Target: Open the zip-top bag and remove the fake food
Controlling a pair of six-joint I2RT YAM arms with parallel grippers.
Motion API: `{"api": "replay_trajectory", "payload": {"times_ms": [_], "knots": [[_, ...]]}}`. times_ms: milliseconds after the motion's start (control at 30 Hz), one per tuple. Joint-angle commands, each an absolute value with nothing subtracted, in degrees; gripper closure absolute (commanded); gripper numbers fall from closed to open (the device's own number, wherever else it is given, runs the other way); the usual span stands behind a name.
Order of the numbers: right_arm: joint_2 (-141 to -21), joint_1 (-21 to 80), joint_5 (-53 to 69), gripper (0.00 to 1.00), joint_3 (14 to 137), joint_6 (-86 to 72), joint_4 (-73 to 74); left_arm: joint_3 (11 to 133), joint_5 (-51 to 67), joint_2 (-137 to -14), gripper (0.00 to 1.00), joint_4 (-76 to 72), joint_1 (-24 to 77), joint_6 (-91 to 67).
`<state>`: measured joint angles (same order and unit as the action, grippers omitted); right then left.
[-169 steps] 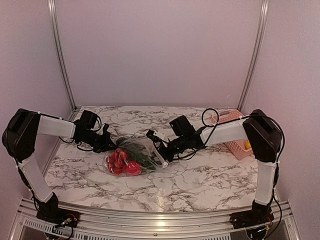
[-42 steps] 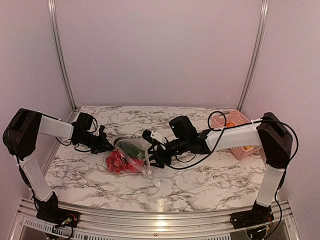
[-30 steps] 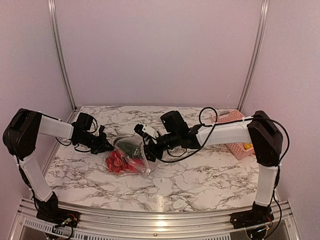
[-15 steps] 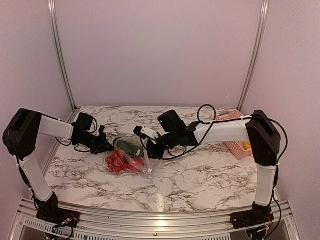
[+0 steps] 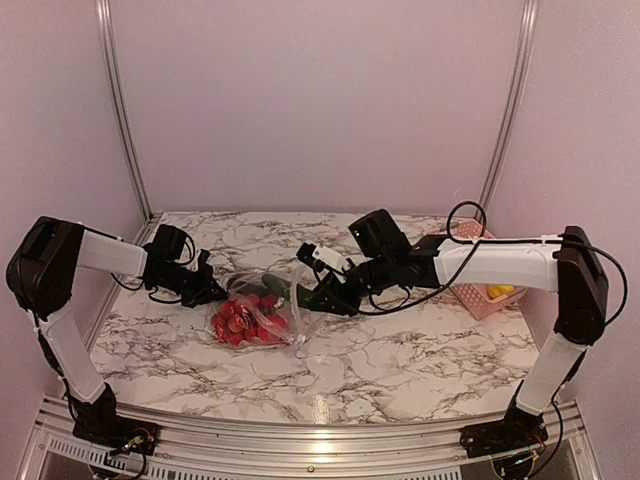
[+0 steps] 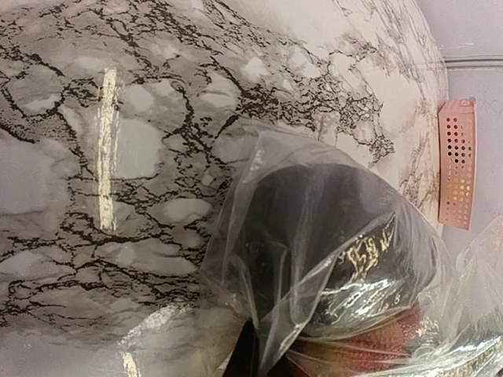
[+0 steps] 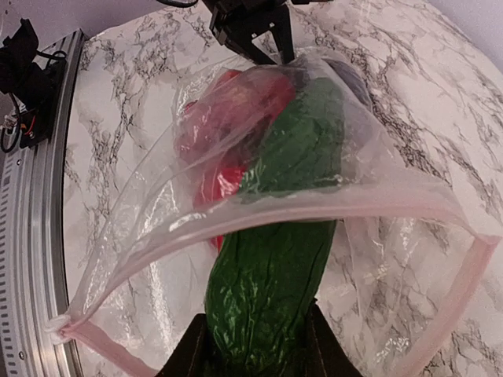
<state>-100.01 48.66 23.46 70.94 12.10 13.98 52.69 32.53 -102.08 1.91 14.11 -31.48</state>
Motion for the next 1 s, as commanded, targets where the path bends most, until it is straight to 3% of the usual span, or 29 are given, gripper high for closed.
{"api": "replay_trajectory", "payload": {"times_ms": [0,367,500,967], "knots": [[-93.8,46.1,22.6,1.00,67.6,12.4,20.6,54.5,32.2,-103.6,1.00,4.7,13.4,-29.8],[-75.4,39.8,21.3,1.00,56.3,7.8,26.5,56.1,32.6,-104.8,1.00,5.0,13.4,-29.9],[-71.4,32.7,21.2,1.00,53.1,4.9,24.6,56.3,32.7,-104.9,1.00,5.1,13.4,-29.8],[-82.1,3.1,23.8,0.98,63.5,0.5,23.5,56.1,31.3,-103.5,1.00,4.7,13.4,-30.7]]}}
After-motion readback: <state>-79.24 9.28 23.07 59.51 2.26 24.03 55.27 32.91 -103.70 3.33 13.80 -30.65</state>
